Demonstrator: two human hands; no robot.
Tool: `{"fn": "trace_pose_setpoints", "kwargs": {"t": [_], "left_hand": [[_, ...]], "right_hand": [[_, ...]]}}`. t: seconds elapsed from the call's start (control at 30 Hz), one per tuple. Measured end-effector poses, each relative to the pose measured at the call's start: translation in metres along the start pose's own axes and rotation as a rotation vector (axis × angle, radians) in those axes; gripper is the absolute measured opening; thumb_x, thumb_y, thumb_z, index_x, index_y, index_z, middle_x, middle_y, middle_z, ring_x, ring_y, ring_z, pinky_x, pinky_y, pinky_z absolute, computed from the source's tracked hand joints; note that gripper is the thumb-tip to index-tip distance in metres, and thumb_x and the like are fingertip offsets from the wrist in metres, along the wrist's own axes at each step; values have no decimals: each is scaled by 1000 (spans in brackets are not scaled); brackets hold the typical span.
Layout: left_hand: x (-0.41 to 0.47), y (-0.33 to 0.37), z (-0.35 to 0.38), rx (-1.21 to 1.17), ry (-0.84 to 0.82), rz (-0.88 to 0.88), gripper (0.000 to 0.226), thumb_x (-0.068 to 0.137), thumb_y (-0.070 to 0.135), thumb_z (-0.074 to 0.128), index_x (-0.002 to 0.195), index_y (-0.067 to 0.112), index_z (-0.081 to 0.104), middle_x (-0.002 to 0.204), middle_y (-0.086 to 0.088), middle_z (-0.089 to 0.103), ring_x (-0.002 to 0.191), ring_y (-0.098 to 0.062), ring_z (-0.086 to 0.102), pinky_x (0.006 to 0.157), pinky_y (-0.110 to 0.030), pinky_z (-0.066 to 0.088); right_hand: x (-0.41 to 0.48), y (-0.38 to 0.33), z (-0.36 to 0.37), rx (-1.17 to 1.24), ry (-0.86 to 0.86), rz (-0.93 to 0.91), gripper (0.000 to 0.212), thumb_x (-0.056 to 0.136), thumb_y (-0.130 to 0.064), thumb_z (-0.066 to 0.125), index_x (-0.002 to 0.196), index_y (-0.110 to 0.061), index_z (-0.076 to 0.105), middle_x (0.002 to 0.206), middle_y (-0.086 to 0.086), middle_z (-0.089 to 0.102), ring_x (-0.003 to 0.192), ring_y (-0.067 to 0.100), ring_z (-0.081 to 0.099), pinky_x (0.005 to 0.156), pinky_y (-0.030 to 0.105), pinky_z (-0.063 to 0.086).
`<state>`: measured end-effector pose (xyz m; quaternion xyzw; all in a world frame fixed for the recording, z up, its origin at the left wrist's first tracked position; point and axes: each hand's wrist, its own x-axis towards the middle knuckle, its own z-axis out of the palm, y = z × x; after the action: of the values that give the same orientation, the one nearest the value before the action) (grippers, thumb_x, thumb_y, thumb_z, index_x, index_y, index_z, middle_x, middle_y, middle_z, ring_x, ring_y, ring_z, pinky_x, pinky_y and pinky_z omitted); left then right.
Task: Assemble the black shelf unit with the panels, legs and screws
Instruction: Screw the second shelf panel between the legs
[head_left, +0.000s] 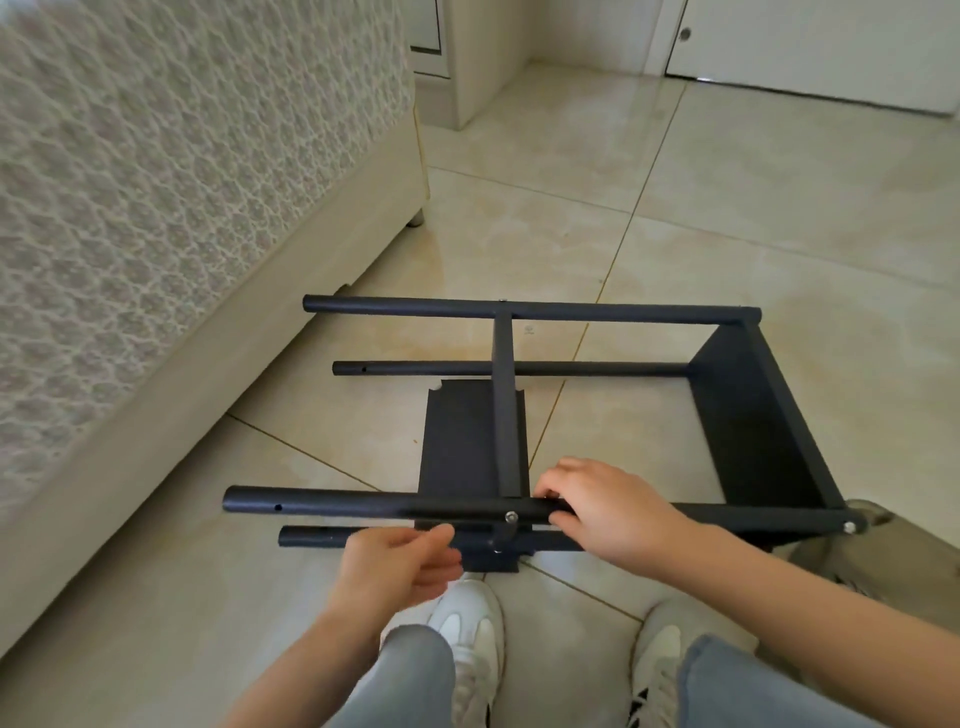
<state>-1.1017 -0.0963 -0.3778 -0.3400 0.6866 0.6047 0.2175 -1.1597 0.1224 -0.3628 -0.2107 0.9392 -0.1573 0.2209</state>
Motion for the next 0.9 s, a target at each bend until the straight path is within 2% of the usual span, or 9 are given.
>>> {"fn": "trace_pose_setpoints", "kwargs": {"t": [0.07, 0.13, 0.2, 0.3, 0.43, 0.57, 0.67, 0.77, 0.9], "left_hand": [[4, -6, -3, -293, -82, -115, 24, 91, 18, 71, 105, 0, 67, 94, -13, 77, 90, -27, 75, 85, -38, 57], [8, -7, -3, -512, -107, -123, 31, 92, 16, 68, 117, -1, 63, 109, -16, 74, 105, -30, 71, 91, -39, 54], [11, -4, -1, -659, -100, -116, 37, 92, 14, 65, 125, -2, 61, 116, -19, 71, 110, -31, 67, 84, -37, 57], [14, 3, 0, -780, -58, -119, 40, 94, 9, 64, 130, -7, 56, 119, -23, 69, 108, -32, 68, 68, -34, 63], [15, 5, 1, -780, -29, -124, 37, 93, 5, 64, 127, -8, 57, 122, -26, 66, 106, -36, 69, 63, -37, 63], [15, 16, 1, -751, -17, -103, 26, 93, 5, 64, 118, -2, 59, 116, -24, 68, 104, -36, 69, 71, -42, 63], [10, 26, 1, -766, -35, -81, 24, 94, 9, 63, 117, 1, 59, 111, -21, 71, 105, -35, 69, 75, -41, 56], [6, 42, 0, -779, -91, -34, 32, 95, 13, 62, 124, 1, 57, 112, -20, 72, 100, -33, 72, 78, -41, 61], [-4, 73, -1, -837, -155, 56, 41, 94, 13, 64, 132, 4, 54, 110, -20, 73, 95, -30, 74, 67, -36, 63]], "right_hand": [[-1, -1, 0, -3, 0, 11, 21, 98, -26, 53, 118, -28, 58, 110, -9, 54, 96, 10, 53, 85, 28, 50], [-1, -2, 1, -18, -3, 6, 21, 98, -26, 52, 118, -27, 57, 112, -8, 55, 97, 12, 54, 83, 29, 49], [-1, -2, 0, -31, -9, 7, 22, 98, -26, 52, 120, -27, 57, 114, -7, 55, 98, 13, 54, 83, 29, 49], [-2, -2, 0, -61, -11, 7, 23, 99, -26, 50, 121, -27, 55, 116, -7, 53, 101, 14, 53, 84, 31, 49], [-3, -1, -1, -65, -17, 13, 25, 99, -22, 50, 123, -27, 55, 116, -6, 53, 103, 14, 52, 86, 32, 50], [-3, 4, -9, -3, 15, 37, 25, 97, -19, 53, 120, -30, 58, 114, -9, 55, 102, 12, 54, 89, 34, 51], [-4, 5, -21, 46, 47, 46, 24, 97, -18, 54, 118, -29, 61, 111, -9, 57, 99, 10, 56, 90, 31, 51], [-3, 6, -41, 125, 91, 54, 23, 97, -17, 56, 116, -28, 64, 108, -9, 63, 96, 7, 60, 90, 26, 52], [-2, 5, -76, 189, 152, 62, 23, 95, -15, 60, 116, -25, 66, 109, -7, 68, 98, 5, 63, 88, 18, 49]]}}
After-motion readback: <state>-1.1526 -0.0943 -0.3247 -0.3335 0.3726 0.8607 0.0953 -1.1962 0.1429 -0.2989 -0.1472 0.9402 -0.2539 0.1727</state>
